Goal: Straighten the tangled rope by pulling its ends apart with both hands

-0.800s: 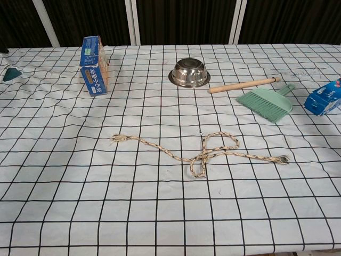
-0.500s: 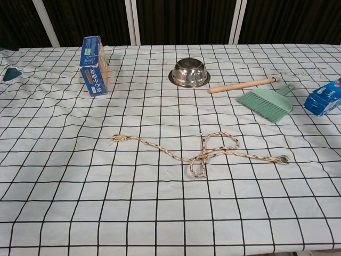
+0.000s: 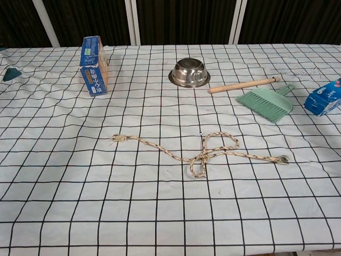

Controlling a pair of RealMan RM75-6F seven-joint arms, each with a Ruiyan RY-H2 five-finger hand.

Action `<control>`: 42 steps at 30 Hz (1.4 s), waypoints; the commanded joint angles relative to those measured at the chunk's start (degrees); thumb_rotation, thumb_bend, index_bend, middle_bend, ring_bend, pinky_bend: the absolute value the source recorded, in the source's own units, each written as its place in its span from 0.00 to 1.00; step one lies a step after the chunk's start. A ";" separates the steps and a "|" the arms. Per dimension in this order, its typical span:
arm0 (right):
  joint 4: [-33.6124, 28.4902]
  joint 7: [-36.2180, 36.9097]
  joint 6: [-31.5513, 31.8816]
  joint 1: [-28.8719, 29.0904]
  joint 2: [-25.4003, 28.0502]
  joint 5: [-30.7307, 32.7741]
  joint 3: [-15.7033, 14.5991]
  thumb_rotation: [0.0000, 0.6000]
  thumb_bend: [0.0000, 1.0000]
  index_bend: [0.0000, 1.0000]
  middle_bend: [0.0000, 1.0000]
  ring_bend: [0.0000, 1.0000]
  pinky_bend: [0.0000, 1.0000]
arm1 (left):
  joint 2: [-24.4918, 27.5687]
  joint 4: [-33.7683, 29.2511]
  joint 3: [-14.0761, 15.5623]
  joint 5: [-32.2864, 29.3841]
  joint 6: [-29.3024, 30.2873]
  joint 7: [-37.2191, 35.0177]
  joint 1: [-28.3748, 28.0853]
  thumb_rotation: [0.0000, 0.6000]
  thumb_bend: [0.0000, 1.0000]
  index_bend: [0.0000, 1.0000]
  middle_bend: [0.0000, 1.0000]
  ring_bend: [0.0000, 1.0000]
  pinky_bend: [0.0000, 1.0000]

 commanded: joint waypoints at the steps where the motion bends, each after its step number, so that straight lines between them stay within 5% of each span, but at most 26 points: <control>1: -0.93 0.12 0.12 -0.27 0.57 -0.28 -0.32 1.00 0.16 0.10 0.17 0.28 0.22 | 0.66 -0.55 0.24 0.18 0.97 -0.13 0.58 1.00 0.06 0.12 0.11 0.00 0.12; 7: -6.65 0.08 0.08 -2.11 4.08 -1.85 -2.40 1.00 0.16 0.10 0.25 0.34 0.24 | 2.98 -0.94 2.58 1.24 4.60 0.71 4.08 1.00 0.06 0.12 0.11 0.00 0.12; 10: -10.87 -0.09 1.25 -4.19 6.49 -2.50 -3.90 1.00 0.16 0.15 0.33 0.44 0.34 | 3.65 -0.12 4.48 2.02 6.85 -0.44 6.66 1.00 0.06 0.12 0.11 0.00 0.12; 13: -15.72 0.09 2.36 -6.56 8.46 -2.76 -5.68 1.00 0.16 0.17 0.41 0.57 0.50 | 3.38 1.77 5.97 2.95 8.96 -3.14 8.74 1.00 0.06 0.12 0.10 0.00 0.12; 18: -21.70 -1.75 1.37 -8.64 9.58 -4.70 -9.73 1.00 0.17 0.21 0.77 0.92 0.86 | 1.45 6.05 7.46 4.52 10.79 -7.43 10.23 1.00 0.06 0.12 0.10 0.00 0.12; 20: -23.36 -2.61 1.03 -8.92 9.07 -4.35 -10.60 1.00 0.17 0.25 0.86 0.99 0.94 | 0.72 7.37 7.76 4.99 10.91 -8.22 10.26 1.00 0.06 0.12 0.10 0.00 0.12; 30: -19.86 -10.48 -2.28 -5.18 -5.31 4.11 -11.60 1.00 0.17 0.29 0.98 1.00 1.00 | -0.57 8.70 8.21 7.57 10.43 -7.03 8.79 1.00 0.06 0.12 0.10 0.00 0.12; 42: -14.44 -19.00 -1.55 0.15 -19.73 15.25 -10.17 1.00 0.25 0.37 1.00 1.00 1.00 | -1.11 7.97 8.24 6.52 8.31 -4.83 7.78 1.00 0.06 0.12 0.10 0.00 0.12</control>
